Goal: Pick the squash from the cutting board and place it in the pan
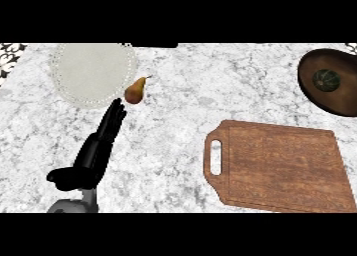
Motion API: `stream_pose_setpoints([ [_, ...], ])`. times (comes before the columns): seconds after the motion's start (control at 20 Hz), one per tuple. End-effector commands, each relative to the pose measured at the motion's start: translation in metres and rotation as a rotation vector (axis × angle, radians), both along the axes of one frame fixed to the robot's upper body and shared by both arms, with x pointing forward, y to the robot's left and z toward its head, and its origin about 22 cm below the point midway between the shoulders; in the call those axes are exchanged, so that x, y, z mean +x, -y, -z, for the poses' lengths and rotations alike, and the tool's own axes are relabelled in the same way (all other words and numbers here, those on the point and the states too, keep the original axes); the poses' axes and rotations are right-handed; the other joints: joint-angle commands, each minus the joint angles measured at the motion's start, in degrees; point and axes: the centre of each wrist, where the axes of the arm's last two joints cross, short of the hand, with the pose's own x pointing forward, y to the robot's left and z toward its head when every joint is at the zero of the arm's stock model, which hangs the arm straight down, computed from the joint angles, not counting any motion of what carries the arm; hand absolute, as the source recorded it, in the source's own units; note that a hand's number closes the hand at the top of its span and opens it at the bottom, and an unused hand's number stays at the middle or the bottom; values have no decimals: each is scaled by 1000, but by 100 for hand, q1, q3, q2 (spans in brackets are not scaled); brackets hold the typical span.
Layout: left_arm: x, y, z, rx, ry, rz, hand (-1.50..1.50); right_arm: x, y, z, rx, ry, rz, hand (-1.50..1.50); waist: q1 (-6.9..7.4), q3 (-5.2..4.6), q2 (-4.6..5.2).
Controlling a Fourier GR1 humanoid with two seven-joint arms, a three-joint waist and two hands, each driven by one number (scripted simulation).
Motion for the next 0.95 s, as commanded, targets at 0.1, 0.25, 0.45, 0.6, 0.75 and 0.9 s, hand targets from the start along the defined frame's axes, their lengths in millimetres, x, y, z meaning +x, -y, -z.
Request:
stream_pose_setpoints([
  [0.1, -2, 3, 2, 0, 2, 3, 0, -11, 9, -2, 54, 42, -162, -150, 29, -2, -11],
  [0.25, 5, 3, -9, -3, 8, -6, 0, -15, 12, -2, 27, 55, -141, -150, -5, -6, -25],
  [0.45, -3, 1, 1, -16, -2, -14, 0, -24, 13, 10, 6, 42, -139, -150, 8, -5, -24],
  [0.6, 9, 1, -6, -7, -1, 3, 0, -22, 13, 6, -27, 42, -147, -150, -4, 5, 10],
  [0.75, 9, -11, -2, 0, -9, 3, 0, -17, 10, 5, -53, 85, -112, -150, 29, -2, 7],
  [0.9, -4, -7, 3, 5, -18, 6, 0, -26, 18, -1, -104, 109, -119, -150, 46, 0, -22],
])
